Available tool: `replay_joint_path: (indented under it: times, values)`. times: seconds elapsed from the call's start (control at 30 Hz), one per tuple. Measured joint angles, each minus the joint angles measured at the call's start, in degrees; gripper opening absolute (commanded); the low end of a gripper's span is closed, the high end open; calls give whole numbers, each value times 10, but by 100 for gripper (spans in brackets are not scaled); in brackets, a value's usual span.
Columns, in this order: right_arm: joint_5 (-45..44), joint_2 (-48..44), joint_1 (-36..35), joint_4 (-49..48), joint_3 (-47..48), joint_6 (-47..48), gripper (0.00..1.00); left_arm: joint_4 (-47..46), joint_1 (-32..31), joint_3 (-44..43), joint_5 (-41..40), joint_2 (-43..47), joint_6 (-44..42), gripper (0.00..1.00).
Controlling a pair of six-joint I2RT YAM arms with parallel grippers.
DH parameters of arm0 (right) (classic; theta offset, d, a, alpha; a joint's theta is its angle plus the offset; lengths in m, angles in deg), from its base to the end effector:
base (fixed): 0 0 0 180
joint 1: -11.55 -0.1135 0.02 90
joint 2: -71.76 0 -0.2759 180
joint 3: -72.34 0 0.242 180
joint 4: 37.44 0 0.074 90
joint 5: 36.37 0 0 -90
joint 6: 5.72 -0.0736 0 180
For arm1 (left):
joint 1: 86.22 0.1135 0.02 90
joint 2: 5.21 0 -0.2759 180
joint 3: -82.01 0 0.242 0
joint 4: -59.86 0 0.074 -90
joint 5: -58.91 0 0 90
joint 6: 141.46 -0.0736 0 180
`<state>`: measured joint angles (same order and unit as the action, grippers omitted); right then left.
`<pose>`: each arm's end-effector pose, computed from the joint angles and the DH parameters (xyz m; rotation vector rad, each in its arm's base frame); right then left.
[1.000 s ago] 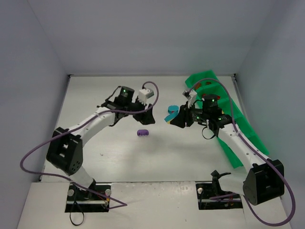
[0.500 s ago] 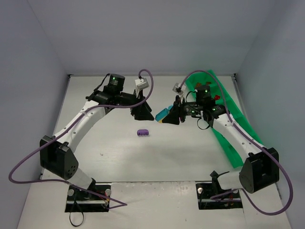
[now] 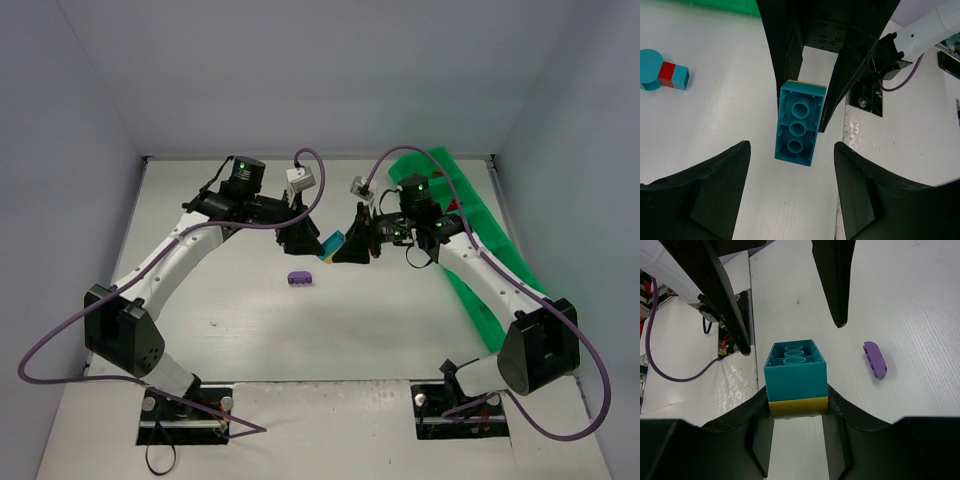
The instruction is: Sort the legos into containers by color
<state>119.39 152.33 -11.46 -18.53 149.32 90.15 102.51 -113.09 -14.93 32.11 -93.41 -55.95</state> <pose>0.2615 0.1840 0.3306 -1.1826 1.5246 1.3086 0.2731 -0.2120 0.3662 1.1671 1.7417 -1.4084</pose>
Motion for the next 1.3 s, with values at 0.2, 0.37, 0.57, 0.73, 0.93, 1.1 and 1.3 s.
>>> replay_joint_path:
  times: [0.2,0.37,0.57,0.73,0.93,1.1,1.3]
  values:
    - [7,0,-3,0,6,1,0,0,-8,0,-3,-7,0,61]
    - [8,5,-7,0,6,2,0,-1,-14,0,-3,-21,0,61]
    - [10,17,-14,0,11,3,0,-7,-17,0,-3,-30,2,56]
    - [4,22,-14,0,12,6,0,-11,-20,-1,9,-33,7,22]
    - [11,23,-10,3,12,7,0,-12,-21,-1,14,-33,-2,0]
    - [10,19,-10,-24,-12,8,0,-8,-20,-1,14,-38,-5,0]
    - [-7,-1,-10,-54,-63,1,0,6,-19,-1,30,-62,-14,0]
